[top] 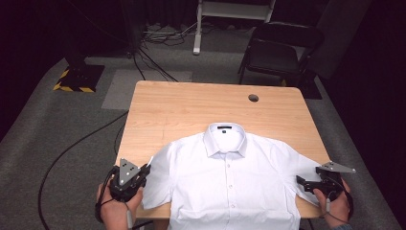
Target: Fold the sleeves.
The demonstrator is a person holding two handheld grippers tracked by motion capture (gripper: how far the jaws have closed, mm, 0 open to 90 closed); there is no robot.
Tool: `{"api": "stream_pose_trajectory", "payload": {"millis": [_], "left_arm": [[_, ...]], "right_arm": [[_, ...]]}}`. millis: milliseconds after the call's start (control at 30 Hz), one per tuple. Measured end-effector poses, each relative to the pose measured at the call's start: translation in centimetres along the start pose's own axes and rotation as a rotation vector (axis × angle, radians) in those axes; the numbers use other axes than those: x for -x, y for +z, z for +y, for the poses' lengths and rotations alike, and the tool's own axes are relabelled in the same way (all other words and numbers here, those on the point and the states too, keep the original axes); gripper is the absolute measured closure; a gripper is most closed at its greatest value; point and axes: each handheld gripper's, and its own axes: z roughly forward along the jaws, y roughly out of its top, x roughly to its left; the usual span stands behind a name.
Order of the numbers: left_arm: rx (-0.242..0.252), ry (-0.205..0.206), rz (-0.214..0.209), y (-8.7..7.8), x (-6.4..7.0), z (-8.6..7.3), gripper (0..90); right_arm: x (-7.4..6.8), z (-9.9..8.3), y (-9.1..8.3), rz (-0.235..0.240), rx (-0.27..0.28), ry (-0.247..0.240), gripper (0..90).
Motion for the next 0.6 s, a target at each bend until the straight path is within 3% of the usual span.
{"api": "stream_pose_trajectory", "payload": {"millis": [600], "left_arm": [[0.028,0.088,-0.109,1.4,4.2,3.2,87.2]], "right_arm": [[0.0,0.0,0.0,0.000,0.000,0.000,2.8]]}}
